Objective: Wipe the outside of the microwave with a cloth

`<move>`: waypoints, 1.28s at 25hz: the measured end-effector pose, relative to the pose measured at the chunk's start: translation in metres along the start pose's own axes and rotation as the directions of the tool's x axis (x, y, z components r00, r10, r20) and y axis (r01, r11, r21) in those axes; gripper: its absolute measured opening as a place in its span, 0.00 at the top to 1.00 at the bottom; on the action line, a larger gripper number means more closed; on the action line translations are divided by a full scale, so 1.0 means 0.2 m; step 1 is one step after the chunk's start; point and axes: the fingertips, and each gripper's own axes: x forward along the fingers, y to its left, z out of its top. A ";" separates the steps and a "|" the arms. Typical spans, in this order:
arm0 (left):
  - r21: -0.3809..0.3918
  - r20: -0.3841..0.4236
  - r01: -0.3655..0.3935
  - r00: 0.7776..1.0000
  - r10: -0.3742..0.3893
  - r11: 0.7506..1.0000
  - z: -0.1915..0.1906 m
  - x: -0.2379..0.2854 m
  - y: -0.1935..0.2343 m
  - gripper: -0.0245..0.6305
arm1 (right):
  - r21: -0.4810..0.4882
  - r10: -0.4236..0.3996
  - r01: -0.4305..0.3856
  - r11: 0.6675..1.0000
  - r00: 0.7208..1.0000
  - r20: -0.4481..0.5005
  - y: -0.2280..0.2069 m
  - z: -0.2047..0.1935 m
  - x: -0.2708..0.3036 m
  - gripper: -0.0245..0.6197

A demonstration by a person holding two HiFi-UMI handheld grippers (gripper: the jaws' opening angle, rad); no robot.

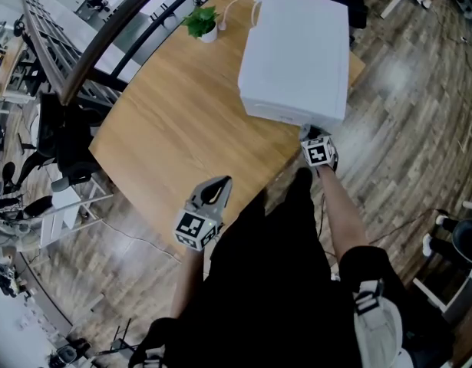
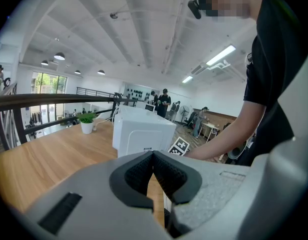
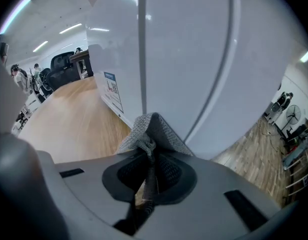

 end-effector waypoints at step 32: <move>-0.037 0.023 -0.073 0.997 0.074 0.997 -0.04 -0.16 0.23 0.96 | -0.020 0.126 -0.125 0.992 0.992 0.016 0.54 0.33 0.25 0.93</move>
